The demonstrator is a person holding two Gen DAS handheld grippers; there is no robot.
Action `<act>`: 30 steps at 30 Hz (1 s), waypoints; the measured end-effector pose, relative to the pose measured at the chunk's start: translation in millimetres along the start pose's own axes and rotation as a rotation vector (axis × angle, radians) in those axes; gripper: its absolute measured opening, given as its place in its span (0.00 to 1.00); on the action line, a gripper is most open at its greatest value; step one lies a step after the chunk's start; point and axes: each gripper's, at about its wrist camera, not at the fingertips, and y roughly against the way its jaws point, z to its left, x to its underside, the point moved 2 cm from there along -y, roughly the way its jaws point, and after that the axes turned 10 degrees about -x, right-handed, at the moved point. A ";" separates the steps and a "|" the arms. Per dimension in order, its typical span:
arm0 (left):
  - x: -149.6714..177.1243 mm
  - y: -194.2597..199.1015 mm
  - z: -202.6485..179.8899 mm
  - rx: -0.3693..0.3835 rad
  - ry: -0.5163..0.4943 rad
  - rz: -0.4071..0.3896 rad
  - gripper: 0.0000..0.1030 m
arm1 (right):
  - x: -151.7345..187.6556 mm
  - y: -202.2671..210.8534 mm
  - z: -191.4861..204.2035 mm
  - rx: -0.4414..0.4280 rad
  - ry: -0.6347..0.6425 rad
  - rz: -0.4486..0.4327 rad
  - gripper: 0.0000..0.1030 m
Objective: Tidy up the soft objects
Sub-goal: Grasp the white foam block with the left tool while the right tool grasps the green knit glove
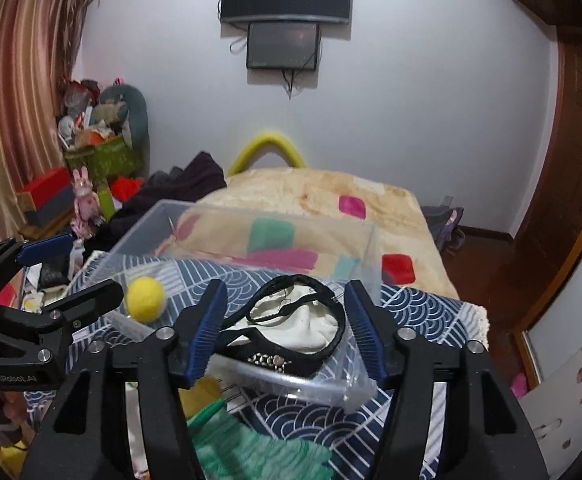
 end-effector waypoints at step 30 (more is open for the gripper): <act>124.5 59.5 -29.4 0.056 -0.037 0.123 1.00 | 100.4 32.5 23.8 -0.029 -0.043 0.056 0.66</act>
